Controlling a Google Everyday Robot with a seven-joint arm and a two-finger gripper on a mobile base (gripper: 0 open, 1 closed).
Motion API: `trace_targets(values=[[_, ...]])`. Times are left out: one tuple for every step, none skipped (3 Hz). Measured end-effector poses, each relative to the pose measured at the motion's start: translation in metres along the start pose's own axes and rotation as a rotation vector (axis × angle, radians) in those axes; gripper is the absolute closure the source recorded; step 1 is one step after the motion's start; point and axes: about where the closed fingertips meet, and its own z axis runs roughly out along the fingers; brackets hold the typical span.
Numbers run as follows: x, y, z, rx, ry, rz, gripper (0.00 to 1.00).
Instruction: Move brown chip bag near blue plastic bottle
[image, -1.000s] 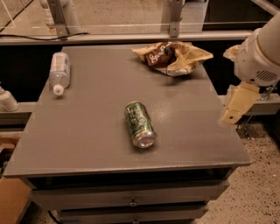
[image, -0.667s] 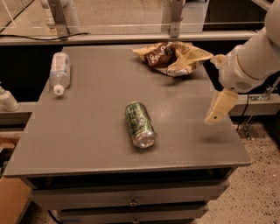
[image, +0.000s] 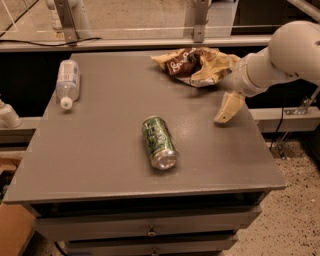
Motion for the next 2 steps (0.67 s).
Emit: trace_targets(values=[[-0.0017,-0.0024,-0.0032,0.000,0.000,0.000,0.00],[-0.0016,-0.0033,-0.0032,0.002,0.000,0.000,0.00]])
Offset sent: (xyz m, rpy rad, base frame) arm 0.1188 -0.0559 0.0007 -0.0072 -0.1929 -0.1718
